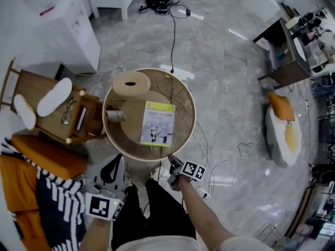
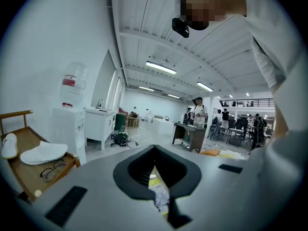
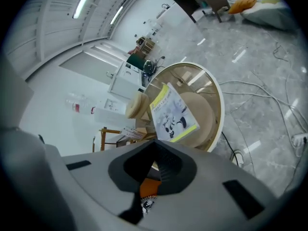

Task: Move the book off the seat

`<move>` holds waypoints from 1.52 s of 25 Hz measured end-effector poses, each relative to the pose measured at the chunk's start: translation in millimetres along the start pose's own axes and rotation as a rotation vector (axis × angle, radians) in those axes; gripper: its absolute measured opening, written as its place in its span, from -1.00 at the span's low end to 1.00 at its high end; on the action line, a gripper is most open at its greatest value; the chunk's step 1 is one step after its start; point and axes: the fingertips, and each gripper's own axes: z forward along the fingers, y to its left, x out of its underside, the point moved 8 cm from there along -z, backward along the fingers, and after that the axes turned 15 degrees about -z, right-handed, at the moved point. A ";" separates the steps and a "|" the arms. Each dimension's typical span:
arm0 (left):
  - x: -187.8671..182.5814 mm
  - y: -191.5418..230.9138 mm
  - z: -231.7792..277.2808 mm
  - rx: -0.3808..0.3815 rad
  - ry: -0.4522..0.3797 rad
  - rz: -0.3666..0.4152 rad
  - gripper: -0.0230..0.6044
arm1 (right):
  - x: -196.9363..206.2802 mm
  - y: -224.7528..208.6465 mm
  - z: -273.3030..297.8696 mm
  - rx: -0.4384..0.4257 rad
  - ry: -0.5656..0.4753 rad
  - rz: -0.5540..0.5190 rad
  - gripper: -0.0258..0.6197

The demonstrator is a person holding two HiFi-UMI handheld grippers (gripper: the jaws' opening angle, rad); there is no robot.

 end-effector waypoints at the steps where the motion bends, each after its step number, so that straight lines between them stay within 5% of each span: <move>1: -5.3 -2.4 -1.3 0.006 -0.008 0.006 -0.87 | -4.1 9.8 -3.5 -0.020 -0.005 -0.029 -0.85; 11: -56.9 -15.0 -30.6 0.021 -0.086 0.064 -0.87 | -49.9 88.8 -48.3 -0.099 -0.127 -0.171 -0.85; 38: -167.7 -36.5 -82.4 0.061 -0.307 0.196 -0.87 | -168.5 229.7 -233.4 -0.132 -0.602 -0.560 -0.85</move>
